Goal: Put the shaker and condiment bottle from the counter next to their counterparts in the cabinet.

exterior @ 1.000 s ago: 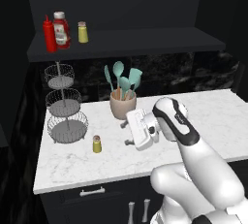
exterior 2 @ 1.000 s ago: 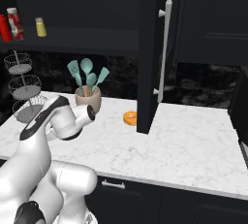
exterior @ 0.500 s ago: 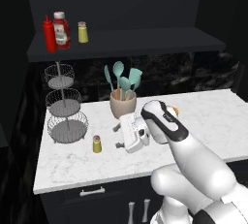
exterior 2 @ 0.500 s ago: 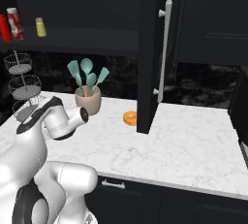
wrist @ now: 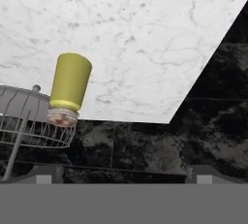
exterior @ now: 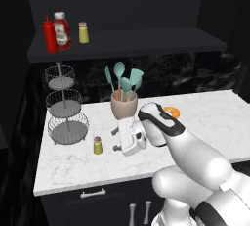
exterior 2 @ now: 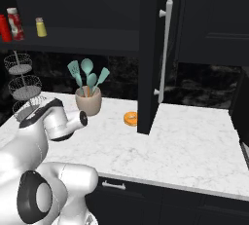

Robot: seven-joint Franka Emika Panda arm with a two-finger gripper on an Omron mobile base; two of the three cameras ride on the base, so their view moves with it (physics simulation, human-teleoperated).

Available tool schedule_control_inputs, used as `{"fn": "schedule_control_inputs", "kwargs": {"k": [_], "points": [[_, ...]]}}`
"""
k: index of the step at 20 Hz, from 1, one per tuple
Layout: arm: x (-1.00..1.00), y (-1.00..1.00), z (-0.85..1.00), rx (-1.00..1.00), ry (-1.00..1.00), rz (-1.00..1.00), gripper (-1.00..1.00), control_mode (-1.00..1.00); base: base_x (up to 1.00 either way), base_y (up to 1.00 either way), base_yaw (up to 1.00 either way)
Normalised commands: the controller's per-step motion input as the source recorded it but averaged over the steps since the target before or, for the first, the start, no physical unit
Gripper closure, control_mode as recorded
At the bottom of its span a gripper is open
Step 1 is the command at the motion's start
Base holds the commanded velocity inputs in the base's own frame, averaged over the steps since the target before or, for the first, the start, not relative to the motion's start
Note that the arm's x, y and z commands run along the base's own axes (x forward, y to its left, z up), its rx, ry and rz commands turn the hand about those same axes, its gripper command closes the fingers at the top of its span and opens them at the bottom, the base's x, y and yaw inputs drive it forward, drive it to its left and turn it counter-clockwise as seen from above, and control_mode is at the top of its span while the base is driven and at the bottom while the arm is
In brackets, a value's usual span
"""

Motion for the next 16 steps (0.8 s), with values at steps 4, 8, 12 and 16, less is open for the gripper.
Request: {"fn": "schedule_control_inputs", "kwargs": {"k": [4,8,12,16], "points": [[0.09,0.00,-0.36,0.05,0.03,-0.02,-1.00,-1.00,0.00,0.00,0.00],[0.04,0.00,-0.33,0.05,0.04,-0.01,-1.00,-1.00,0.00,0.00,0.00],[0.07,0.00,-0.29,0.05,0.06,-0.01,-1.00,-1.00,0.00,0.00,0.00],[0.07,0.01,-0.25,0.05,0.07,-0.02,-1.00,-1.00,0.00,0.00,0.00]]}}
